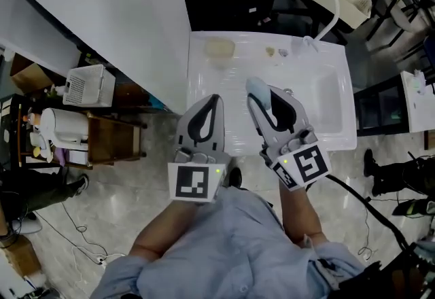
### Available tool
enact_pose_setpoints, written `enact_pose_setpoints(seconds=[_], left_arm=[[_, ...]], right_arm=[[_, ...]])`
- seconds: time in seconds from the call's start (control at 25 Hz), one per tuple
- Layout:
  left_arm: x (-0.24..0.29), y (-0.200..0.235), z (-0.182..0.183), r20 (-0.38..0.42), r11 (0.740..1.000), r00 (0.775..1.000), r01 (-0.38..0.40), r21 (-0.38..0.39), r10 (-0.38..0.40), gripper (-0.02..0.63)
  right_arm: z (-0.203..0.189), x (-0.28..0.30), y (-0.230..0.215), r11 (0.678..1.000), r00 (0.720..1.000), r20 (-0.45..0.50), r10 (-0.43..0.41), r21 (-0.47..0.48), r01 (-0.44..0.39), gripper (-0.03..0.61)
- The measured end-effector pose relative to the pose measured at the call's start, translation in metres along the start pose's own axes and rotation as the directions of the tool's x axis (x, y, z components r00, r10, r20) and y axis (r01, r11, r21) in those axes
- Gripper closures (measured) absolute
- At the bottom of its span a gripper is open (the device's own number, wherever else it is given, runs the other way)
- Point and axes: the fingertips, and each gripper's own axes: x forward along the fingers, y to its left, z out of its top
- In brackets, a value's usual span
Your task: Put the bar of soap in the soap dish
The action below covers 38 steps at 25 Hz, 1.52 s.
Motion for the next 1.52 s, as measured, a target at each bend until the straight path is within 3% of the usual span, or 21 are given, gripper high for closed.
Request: enact_pose_setpoints(seconds=[0.32,0.68,1.28,1.52], left_arm=[[0.036,0.051,0.008,0.02,0.998,0.998,0.054,-0.03,-0.054,0.609],[0.058,0.066,0.015,0.038,0.996,0.997,0.073,-0.051,-0.071,0.609],[0.12,0.08,-0.016,-0.05,1.0,0.999,-0.013,-0.028,0.011,0.609],[0.142,0.083,-0.034,-0.081,1.0,0.997,-0.016,-0.026,0.014,0.609]], right_arm=[[0.008,0.059,-0.004,0.998,0.999,-0.02,-0.05,-0.043,0.049,0.463],[0.016,0.087,-0.022,0.992,0.996,-0.039,-0.075,-0.101,0.07,0.463],[-0.023,0.124,-0.078,1.0,0.997,-0.077,0.021,-0.004,-0.022,0.463],[-0.05,0.136,-0.096,1.0,0.992,-0.125,0.023,0.017,-0.021,0.463]])
